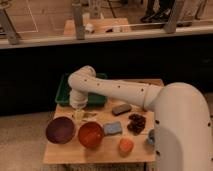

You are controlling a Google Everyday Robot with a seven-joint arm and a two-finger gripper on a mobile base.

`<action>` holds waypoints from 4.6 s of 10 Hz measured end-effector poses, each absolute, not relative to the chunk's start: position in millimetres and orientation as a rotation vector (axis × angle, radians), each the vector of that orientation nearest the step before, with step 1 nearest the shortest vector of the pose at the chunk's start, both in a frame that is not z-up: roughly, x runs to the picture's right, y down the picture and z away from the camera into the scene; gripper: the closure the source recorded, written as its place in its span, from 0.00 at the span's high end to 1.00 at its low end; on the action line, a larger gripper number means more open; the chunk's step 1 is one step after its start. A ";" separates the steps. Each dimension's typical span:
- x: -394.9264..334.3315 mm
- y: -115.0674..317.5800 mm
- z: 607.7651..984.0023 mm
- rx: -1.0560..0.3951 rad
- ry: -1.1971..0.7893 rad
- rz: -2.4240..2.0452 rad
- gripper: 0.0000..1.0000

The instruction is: Place banana in purple bowl

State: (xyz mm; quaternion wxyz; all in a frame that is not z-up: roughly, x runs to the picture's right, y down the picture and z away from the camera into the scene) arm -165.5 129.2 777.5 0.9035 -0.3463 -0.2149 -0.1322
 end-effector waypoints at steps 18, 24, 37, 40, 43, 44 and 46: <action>-135.5 150.1 863.8 -0.668 -0.244 -0.246 0.52; -129.9 145.6 860.8 -0.649 -0.258 -0.197 0.04; -234.3 125.5 740.2 -0.443 -0.665 -0.621 0.05; -225.3 141.3 731.7 -0.443 -0.771 -0.960 0.37; -223.2 154.4 736.4 -0.507 -0.797 -1.022 0.67; -225.8 156.6 736.3 -0.515 -0.803 -1.028 0.71; -223.1 155.5 737.2 -0.515 -0.800 -1.024 0.71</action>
